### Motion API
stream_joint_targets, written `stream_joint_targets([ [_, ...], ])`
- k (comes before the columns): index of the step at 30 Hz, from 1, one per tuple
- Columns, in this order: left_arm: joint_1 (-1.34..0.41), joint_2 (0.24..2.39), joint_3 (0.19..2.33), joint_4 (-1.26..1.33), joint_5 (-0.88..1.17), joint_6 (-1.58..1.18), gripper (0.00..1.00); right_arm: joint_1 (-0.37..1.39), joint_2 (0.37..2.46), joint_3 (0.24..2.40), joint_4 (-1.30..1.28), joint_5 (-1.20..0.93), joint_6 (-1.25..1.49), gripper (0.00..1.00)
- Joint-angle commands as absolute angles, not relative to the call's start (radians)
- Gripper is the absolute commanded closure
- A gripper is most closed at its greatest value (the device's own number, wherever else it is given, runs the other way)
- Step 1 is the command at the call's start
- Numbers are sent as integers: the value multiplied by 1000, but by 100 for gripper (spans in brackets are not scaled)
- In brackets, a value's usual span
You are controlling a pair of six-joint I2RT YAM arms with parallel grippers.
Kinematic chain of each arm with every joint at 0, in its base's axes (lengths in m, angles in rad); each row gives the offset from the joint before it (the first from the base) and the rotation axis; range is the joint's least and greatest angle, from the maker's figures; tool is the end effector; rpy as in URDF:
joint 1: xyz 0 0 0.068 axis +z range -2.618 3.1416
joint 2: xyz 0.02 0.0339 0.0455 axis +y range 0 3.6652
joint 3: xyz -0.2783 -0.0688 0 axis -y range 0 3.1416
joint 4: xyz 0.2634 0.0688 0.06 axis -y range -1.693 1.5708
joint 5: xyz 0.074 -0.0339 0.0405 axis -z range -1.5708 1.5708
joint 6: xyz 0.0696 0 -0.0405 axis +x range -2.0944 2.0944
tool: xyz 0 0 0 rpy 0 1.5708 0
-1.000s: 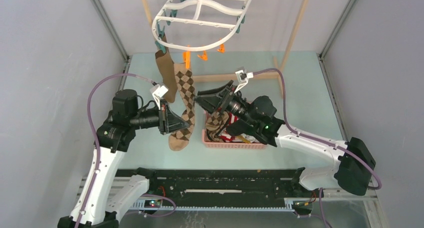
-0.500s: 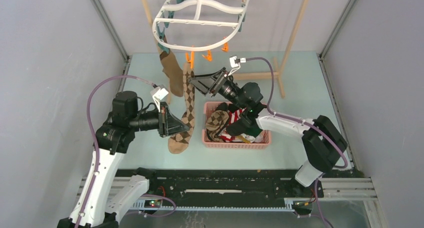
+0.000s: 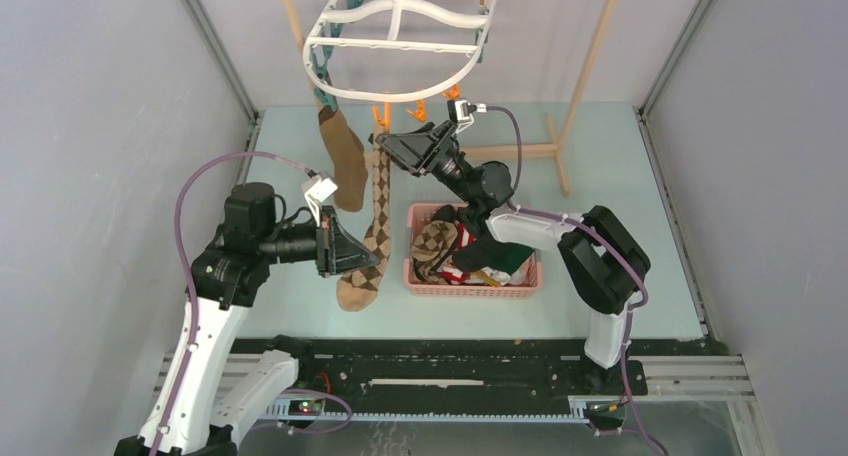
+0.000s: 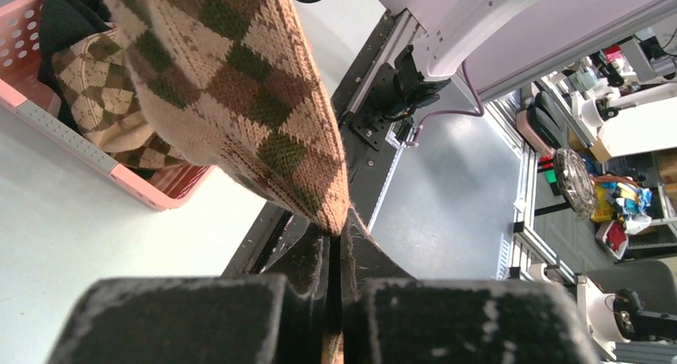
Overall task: Remove the socks clipped to the hanger
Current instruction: Remove the sock from the hanger.
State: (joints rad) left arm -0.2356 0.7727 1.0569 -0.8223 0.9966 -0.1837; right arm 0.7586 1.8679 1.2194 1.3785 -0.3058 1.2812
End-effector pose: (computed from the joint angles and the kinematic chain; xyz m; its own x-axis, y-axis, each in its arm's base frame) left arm 0.1349 -0.0925 0.3819 -0.6412 0.0519 -0.7656 0.7229 0.3757 -0.5799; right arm 0.3138 0.3263 0.3619 -0.6465 0.6464 -0.4052 -0.6977 -0.2861 0.6568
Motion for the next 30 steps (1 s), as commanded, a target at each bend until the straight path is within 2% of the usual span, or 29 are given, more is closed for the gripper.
stream_joint_targets([
  [1,-242,754,1112,-812,1068,-194,100,752,1880,1262,1503,-261,1390,16],
  [11,-242,753,1132,-747,1075,-272,100,793,1912,1245,1513,-96,1474,22],
  [14,-242,750,1147,-751,1063,-269,100,823,1869,1176,1497,-63,1429,11],
  [17,-242,749,1159,-753,1066,-271,100,839,1810,1092,1460,-54,1370,7],
  [23,-242,746,1175,-755,1078,-272,100,856,1775,949,1511,-129,1348,9],
  [30,-241,744,1171,-755,1079,-268,100,879,1774,1002,1522,-310,1337,9],
])
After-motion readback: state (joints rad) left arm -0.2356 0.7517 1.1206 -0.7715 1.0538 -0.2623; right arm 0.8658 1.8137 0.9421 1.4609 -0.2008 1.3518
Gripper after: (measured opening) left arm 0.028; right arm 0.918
